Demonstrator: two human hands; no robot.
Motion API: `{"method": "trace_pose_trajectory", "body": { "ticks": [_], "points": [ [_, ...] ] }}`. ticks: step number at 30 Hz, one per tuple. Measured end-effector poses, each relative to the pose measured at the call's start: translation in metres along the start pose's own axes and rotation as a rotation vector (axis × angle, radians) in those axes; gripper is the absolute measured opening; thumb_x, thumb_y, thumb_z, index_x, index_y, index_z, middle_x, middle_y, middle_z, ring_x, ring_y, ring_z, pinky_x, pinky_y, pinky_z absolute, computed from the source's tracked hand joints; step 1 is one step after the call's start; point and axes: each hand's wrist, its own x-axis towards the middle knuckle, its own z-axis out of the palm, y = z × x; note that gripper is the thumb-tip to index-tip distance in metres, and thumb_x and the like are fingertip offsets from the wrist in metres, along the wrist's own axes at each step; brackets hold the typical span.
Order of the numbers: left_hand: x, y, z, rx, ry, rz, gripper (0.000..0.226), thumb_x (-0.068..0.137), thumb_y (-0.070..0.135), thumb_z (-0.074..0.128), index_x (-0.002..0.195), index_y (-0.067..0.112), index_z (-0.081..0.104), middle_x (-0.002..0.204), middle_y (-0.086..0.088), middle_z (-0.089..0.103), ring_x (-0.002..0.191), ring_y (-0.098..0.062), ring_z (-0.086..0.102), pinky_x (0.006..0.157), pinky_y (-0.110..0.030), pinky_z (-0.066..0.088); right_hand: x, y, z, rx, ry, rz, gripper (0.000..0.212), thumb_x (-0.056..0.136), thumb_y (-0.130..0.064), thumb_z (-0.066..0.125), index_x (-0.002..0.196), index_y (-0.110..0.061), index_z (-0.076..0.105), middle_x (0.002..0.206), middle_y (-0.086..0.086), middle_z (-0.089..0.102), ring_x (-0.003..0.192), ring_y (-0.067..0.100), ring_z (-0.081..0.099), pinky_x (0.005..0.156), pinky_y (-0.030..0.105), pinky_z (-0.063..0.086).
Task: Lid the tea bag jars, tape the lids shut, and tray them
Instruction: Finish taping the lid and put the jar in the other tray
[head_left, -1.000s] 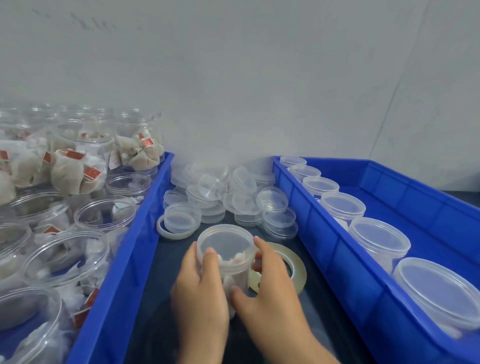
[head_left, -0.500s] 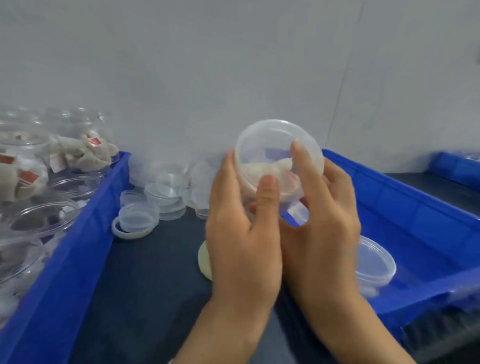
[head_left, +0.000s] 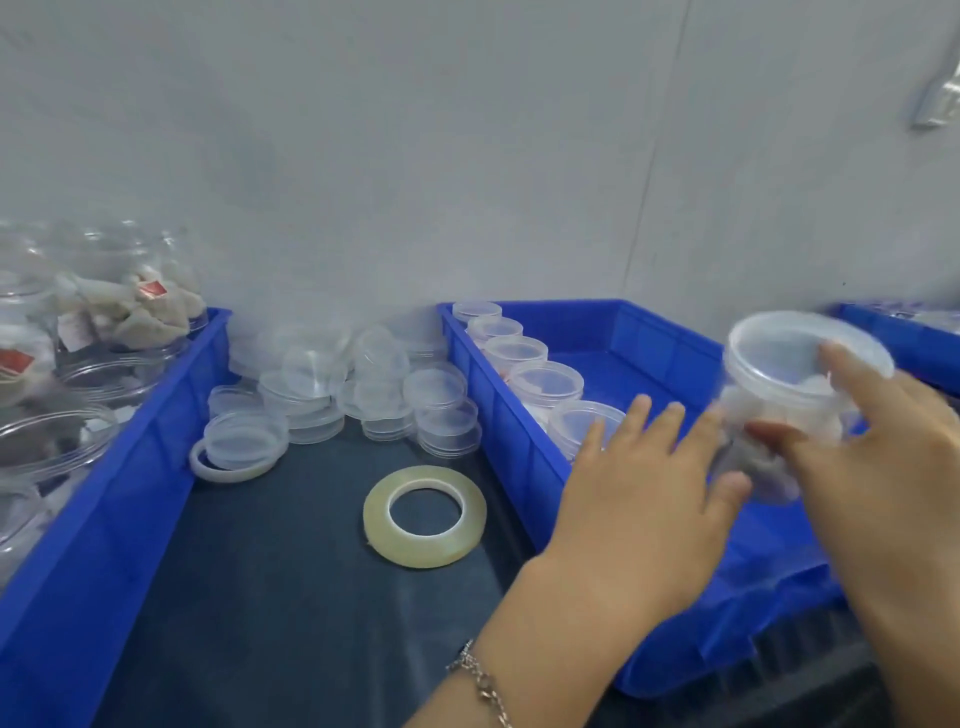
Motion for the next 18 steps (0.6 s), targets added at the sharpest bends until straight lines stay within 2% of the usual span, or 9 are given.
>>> {"method": "trace_pose_trajectory", "body": {
  "ticks": [3,5,8,11,13,15,16,18],
  "points": [
    [-0.006,-0.006,0.011,0.124,-0.082,0.021,0.052,0.1,0.041,0.026,0.145,0.016,0.029,0.155,-0.003,0.023,0.145,-0.019,0.0,0.115,-0.04,-0.001,-0.006,0.016,0.0,-0.109,-0.263,0.196,0.074,0.063,-0.054,0.07,0.13,-0.041,0.04,0.113,0.01,0.061,0.097,0.037,0.058,0.083,0.055,0.047],
    [-0.009,-0.009,0.016,0.15,-0.095,0.04,0.048,0.1,0.039,0.029,0.136,0.011,0.041,0.149,-0.007,0.033,0.144,-0.021,0.006,0.114,-0.039,0.004,-0.013,0.023,0.003,-0.242,-0.349,0.224,0.072,0.06,-0.059,0.068,0.126,-0.043,0.045,0.11,0.009,0.064,0.095,0.036,0.059,0.081,0.051,0.049],
    [-0.012,-0.013,0.019,0.135,-0.137,0.053,0.048,0.099,0.037,0.035,0.138,0.009,0.04,0.148,-0.008,0.034,0.142,-0.023,0.011,0.114,-0.039,0.005,-0.023,0.032,0.006,-0.35,-0.437,0.237,0.067,0.061,-0.064,0.067,0.122,-0.04,0.052,0.107,0.009,0.066,0.093,0.036,0.059,0.076,0.044,0.049],
    [-0.014,-0.015,0.021,0.101,-0.164,0.05,0.052,0.099,0.037,0.035,0.143,0.01,0.031,0.152,-0.008,0.026,0.142,-0.022,0.01,0.115,-0.037,0.003,-0.023,0.037,0.007,-0.385,-0.568,0.215,0.069,0.069,-0.074,0.042,0.124,-0.034,0.053,0.111,0.012,0.064,0.098,0.034,0.057,0.076,0.04,0.044],
    [-0.015,-0.016,0.02,0.077,-0.182,0.047,0.053,0.099,0.038,0.034,0.145,0.013,0.028,0.155,-0.005,0.021,0.143,-0.02,0.007,0.115,-0.036,0.002,-0.022,0.038,0.006,-0.438,-0.597,0.201,0.08,0.067,-0.074,0.02,0.126,-0.032,0.053,0.122,0.012,0.057,0.111,0.032,0.051,0.086,0.041,0.04],
    [-0.018,-0.017,0.017,0.058,-0.187,0.053,0.053,0.099,0.038,0.034,0.146,0.015,0.026,0.156,-0.003,0.018,0.143,-0.017,0.005,0.116,-0.036,0.001,-0.018,0.032,0.006,-0.592,-0.601,0.17,0.077,0.073,-0.073,0.011,0.131,-0.038,0.048,0.141,0.013,0.041,0.132,0.032,0.031,0.103,0.045,0.031],
    [-0.019,-0.018,0.015,0.056,-0.169,0.055,0.053,0.099,0.038,0.035,0.146,0.016,0.027,0.156,-0.003,0.018,0.143,-0.017,0.005,0.116,-0.035,0.001,-0.018,0.024,0.004,-0.566,-0.577,0.176,0.072,0.078,-0.07,0.013,0.134,-0.038,0.046,0.147,0.014,0.033,0.137,0.034,0.021,0.107,0.047,0.025],
    [-0.025,-0.021,0.007,0.063,-0.111,0.044,0.054,0.099,0.038,0.037,0.147,0.017,0.025,0.156,-0.001,0.017,0.144,-0.015,0.003,0.116,-0.033,-0.001,-0.026,0.005,0.005,-0.351,-0.468,0.134,0.056,0.089,-0.054,0.034,0.137,-0.029,0.046,0.15,0.015,0.029,0.139,0.033,0.015,0.11,0.045,0.019]
  ]
}}
